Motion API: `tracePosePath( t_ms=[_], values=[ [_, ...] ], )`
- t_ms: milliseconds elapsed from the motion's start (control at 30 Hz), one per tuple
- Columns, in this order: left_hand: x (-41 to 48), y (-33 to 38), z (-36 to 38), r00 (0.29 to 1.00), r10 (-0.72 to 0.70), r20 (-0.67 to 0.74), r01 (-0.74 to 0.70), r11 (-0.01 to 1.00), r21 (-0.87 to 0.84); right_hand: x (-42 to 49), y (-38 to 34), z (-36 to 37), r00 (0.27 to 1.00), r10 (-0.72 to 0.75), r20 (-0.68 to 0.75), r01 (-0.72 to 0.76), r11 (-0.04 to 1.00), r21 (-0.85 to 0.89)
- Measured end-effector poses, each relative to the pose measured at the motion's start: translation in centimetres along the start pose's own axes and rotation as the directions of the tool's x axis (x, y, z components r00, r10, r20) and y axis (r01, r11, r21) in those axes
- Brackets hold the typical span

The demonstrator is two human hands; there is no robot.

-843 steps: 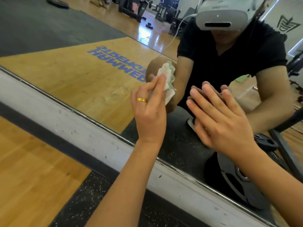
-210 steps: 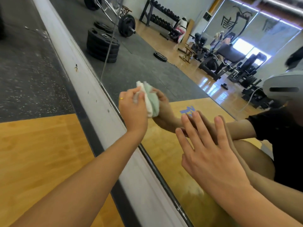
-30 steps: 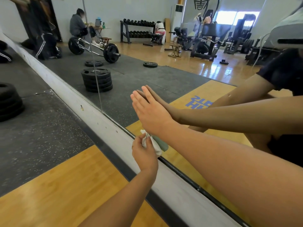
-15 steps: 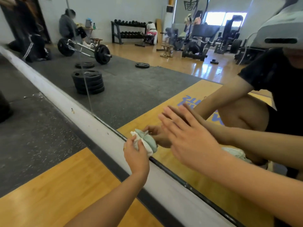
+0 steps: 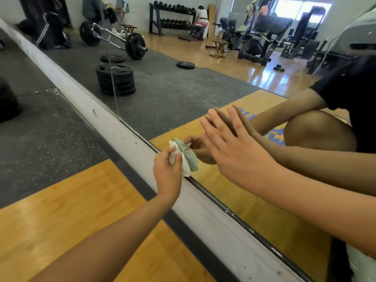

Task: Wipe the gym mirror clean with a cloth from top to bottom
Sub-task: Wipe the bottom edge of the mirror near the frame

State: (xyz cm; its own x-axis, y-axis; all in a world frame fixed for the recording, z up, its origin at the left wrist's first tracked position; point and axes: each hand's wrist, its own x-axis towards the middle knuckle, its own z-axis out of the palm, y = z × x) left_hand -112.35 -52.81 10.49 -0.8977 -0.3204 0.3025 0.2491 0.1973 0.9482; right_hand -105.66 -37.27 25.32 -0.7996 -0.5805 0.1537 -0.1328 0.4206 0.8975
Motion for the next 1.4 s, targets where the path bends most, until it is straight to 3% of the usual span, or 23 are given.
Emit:
tracePosePath(
  t_ms=[100, 400, 600, 767, 967, 1133, 1267, 1400],
  values=[
    [-0.8, 0.6, 1.4, 0.988, -0.128, -0.090, 0.117, 0.986, -0.117, -0.1, 0.2, 0.0, 1.000, -0.003, -0.012, 0.003, 1.000, 0.028],
    [0.0, 0.6, 2.8, 0.951, -0.182, -0.249, 0.143, 0.975, -0.169, 0.0, 0.2, -0.7, 0.999, -0.016, 0.039, 0.016, 1.000, 0.018],
    [-3.3, 0.8, 2.6, 0.988, -0.065, -0.139, 0.043, 0.987, -0.152, 0.0, 0.2, -0.1, 1.000, -0.006, 0.001, 0.006, 1.000, 0.011],
    [0.8, 1.1, 1.4, 0.956, -0.124, -0.266, 0.069, 0.976, -0.209, 0.1, 0.4, -0.4, 1.000, -0.011, 0.008, 0.011, 1.000, 0.007],
    [-0.9, 2.2, 2.6, 0.966, 0.139, -0.219, -0.184, 0.962, -0.201, -0.1, 0.3, -0.3, 1.000, -0.016, 0.000, 0.016, 1.000, 0.007],
    [-1.1, -1.1, 1.4, 0.983, -0.004, -0.183, -0.019, 0.992, -0.128, -0.2, 0.3, -0.3, 1.000, -0.027, 0.012, 0.027, 0.999, 0.022],
    [-1.2, 1.5, 1.7, 0.979, 0.123, -0.163, -0.153, 0.970, -0.190, -0.2, 0.2, -0.4, 1.000, -0.029, 0.000, 0.029, 1.000, 0.009],
    [-0.8, 0.6, 1.5, 0.987, 0.101, -0.125, -0.125, 0.972, -0.199, -0.2, 0.3, -0.5, 0.999, -0.035, 0.011, 0.035, 0.999, -0.006]
  ],
)
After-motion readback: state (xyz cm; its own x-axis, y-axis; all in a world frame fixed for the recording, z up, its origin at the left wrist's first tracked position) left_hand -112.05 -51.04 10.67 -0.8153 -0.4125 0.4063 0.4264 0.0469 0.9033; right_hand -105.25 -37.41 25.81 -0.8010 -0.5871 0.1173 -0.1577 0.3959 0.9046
